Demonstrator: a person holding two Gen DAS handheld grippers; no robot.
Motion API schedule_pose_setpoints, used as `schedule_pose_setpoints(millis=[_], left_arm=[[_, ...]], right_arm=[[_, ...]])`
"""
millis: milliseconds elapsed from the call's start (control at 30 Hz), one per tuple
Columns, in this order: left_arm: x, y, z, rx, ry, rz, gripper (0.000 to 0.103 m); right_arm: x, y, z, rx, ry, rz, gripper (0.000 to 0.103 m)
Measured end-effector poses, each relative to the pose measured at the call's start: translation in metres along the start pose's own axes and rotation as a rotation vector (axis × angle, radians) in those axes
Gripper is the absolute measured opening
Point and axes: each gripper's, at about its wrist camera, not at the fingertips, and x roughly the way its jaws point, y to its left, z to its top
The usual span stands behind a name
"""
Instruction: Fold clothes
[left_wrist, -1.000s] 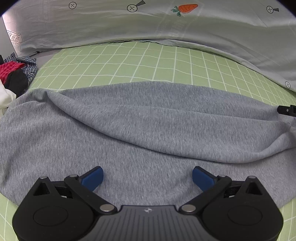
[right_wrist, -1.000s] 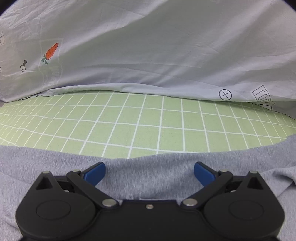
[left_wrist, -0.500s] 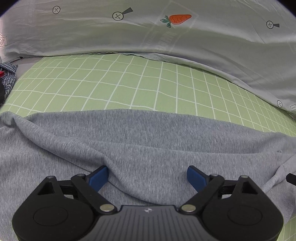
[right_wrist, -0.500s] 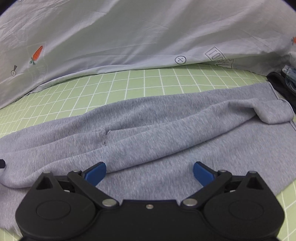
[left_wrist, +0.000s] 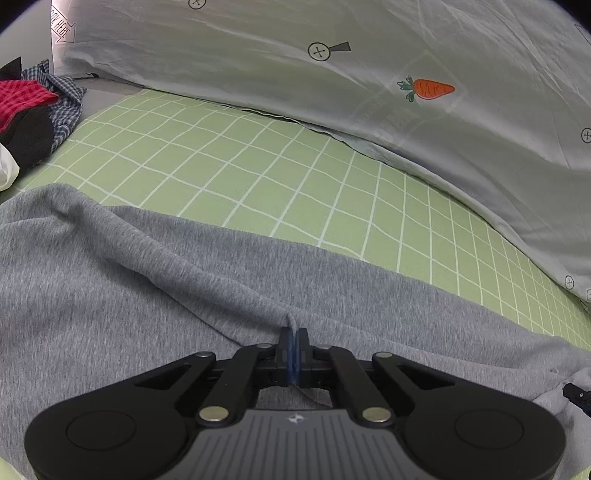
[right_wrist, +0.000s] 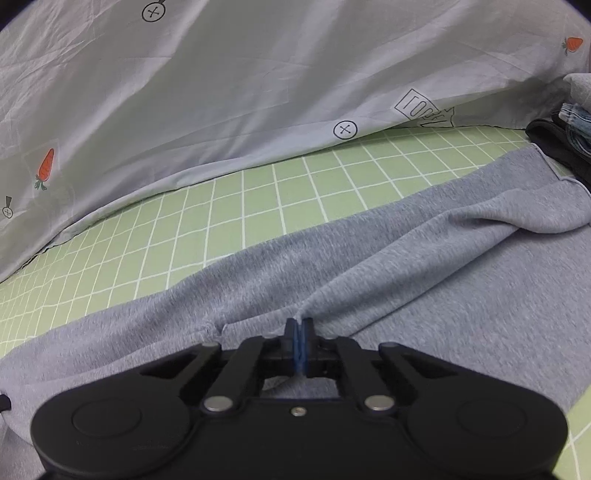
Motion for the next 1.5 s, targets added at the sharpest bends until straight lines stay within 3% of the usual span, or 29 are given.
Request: schedule_pose_setpoints(millis=[233, 300, 333, 367, 400, 433, 467, 533, 567, 733, 800, 900, 1000, 1133, 1267, 1500], left_arm=[[-0.022, 0.004, 0.025, -0.103, -0.191, -0.066, 0.003], [-0.017, 0.007, 0.033, -0.145, -0.224, -0.018, 0.01], [-0.013, 0.009, 0.036, -0.141, -0.214, 0.009, 0.017], [-0.009, 0.01, 0.039, -0.122, -0.193, 0.025, 0.022], [-0.007, 0.01, 0.041, -0.103, -0.176, 0.034, 0.033], [-0.008, 0.011, 0.041, -0.091, -0.169, 0.038, 0.044], [-0.01, 0.011, 0.038, -0.079, -0.17, 0.036, 0.05], [-0.014, 0.008, 0.031, -0.043, -0.164, 0.029, 0.074], [-0.015, 0.004, 0.026, -0.01, -0.148, 0.029, 0.075], [0.003, -0.024, -0.004, 0.184, 0.0, 0.055, 0.089], [0.013, -0.033, -0.014, 0.246, 0.061, 0.067, 0.089], [0.023, -0.046, -0.026, 0.343, 0.082, 0.117, 0.103], [0.027, -0.05, -0.025, 0.353, 0.098, 0.114, 0.103], [0.031, -0.05, -0.021, 0.33, 0.111, 0.111, 0.103], [0.029, -0.049, -0.024, 0.331, 0.096, 0.11, 0.103], [0.03, -0.05, -0.023, 0.324, 0.098, 0.117, 0.103]], right_arm=[[-0.025, -0.009, 0.028, 0.106, -0.208, 0.149, 0.002], [-0.02, -0.007, 0.032, 0.087, -0.216, 0.144, 0.006], [-0.016, -0.004, 0.034, 0.065, -0.2, 0.117, 0.014], [-0.012, -0.001, 0.035, 0.045, -0.176, 0.083, 0.032], [-0.011, 0.001, 0.035, 0.027, -0.156, 0.052, 0.042], [-0.012, 0.003, 0.033, 0.002, -0.149, 0.024, 0.061], [-0.013, 0.005, 0.029, -0.03, -0.149, 0.005, 0.07], [-0.016, 0.009, 0.02, -0.103, -0.143, -0.023, 0.084], [-0.015, 0.01, 0.014, -0.143, -0.129, -0.038, 0.093], [-0.01, -0.001, -0.006, -0.2, -0.079, -0.103, 0.099], [-0.009, -0.013, -0.006, -0.175, -0.076, -0.141, 0.099], [-0.009, -0.043, 0.003, -0.092, -0.085, -0.209, 0.1], [-0.004, -0.081, 0.019, -0.003, -0.087, -0.278, 0.096], [0.011, -0.126, 0.044, 0.099, -0.087, -0.341, 0.067], [0.024, -0.154, 0.066, 0.134, -0.12, -0.373, 0.047], [0.061, -0.189, 0.111, 0.117, -0.146, -0.41, 0.047]])
